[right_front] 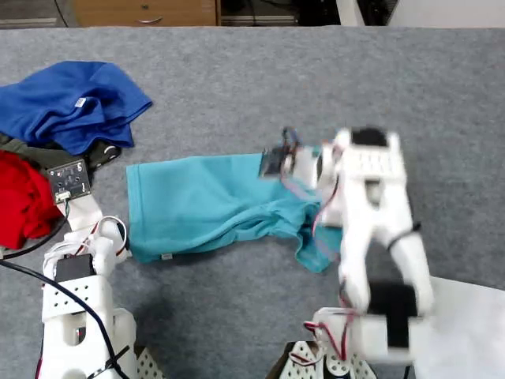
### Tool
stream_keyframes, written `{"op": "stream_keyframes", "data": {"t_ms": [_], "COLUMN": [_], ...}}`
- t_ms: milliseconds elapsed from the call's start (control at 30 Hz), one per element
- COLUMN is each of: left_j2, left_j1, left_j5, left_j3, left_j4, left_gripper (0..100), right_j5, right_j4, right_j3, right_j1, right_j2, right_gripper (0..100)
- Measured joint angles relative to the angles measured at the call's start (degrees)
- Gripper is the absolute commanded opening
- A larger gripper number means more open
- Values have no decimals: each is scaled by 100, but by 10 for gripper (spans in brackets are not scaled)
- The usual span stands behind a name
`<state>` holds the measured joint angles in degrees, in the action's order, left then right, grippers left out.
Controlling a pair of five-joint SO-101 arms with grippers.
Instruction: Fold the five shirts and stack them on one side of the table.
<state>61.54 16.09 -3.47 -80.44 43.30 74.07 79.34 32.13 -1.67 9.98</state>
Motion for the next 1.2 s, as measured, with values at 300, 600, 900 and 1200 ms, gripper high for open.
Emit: {"op": "stream_keyframes", "data": {"t_ms": [300,600,900,1200], "left_j2": [44,44,-985,-4352], "left_j1": [-185,-1310,-1732,-668], "left_j5": [0,316,888,1002], "left_j3": [88,1415,1547,4053], "left_j4": [325,914,-290,149], "left_gripper": [21,21,34,153], "right_j5": [-44,18,141,-677], "right_j4": [-958,-1829,-870,-387], "right_j3": [2084,2189,1837,-862], "right_j1": [176,563,1011,1099], "right_j2": [1046,334,1354,440], "right_gripper": [235,235,237,238]}}
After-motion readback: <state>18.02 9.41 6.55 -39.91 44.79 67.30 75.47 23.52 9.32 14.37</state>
